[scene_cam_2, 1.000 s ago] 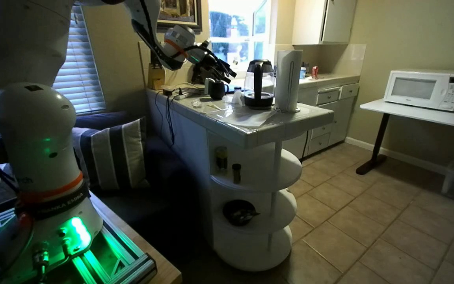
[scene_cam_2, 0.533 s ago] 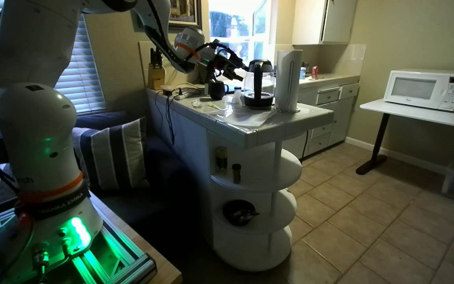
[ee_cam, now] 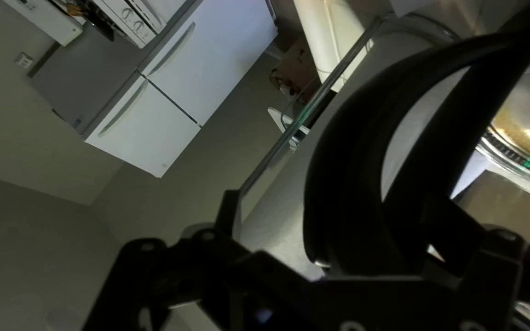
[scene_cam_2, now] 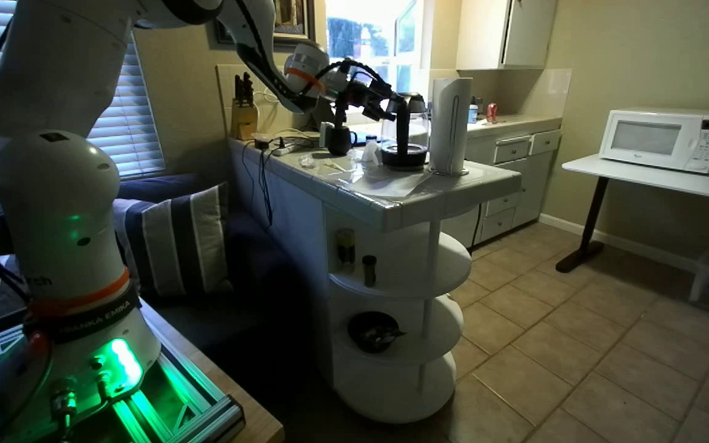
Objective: Move the coffee pot to the right edge of the counter
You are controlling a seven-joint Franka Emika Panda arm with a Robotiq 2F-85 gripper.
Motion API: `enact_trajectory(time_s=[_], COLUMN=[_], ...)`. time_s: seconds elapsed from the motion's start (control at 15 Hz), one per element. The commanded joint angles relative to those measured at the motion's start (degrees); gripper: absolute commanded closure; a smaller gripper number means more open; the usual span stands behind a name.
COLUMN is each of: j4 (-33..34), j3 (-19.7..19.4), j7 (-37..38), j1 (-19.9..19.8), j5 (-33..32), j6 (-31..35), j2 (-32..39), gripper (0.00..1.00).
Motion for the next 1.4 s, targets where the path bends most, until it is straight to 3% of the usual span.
enact_trajectory(time_s=[0.0,0.27,0.87,0.93,1.0,1.13,1.33], j4=[1.3,1.3,1.2,1.2,1.3,1.3,1.4], j3=[-0.5,-0.4,-0.8,-0.8,-0.9,-1.0,-0.9], j7=[0.5,0.8,5.3,6.1,6.9,8.5,10.1], j1=[0.7,0.3,-0.9,-1.0,-1.0,-0.9,-0.8], j5=[0.1,-0.6,-4.0,-4.1,-4.4,-4.7,-4.4], j6=[-4.8,-6.0,0.5,0.9,1.3,1.7,1.1], j2=[1.5,1.9,3.4,3.5,3.7,3.8,3.6], gripper=[0.00,0.00,0.00,0.04,0.26,0.32,0.56])
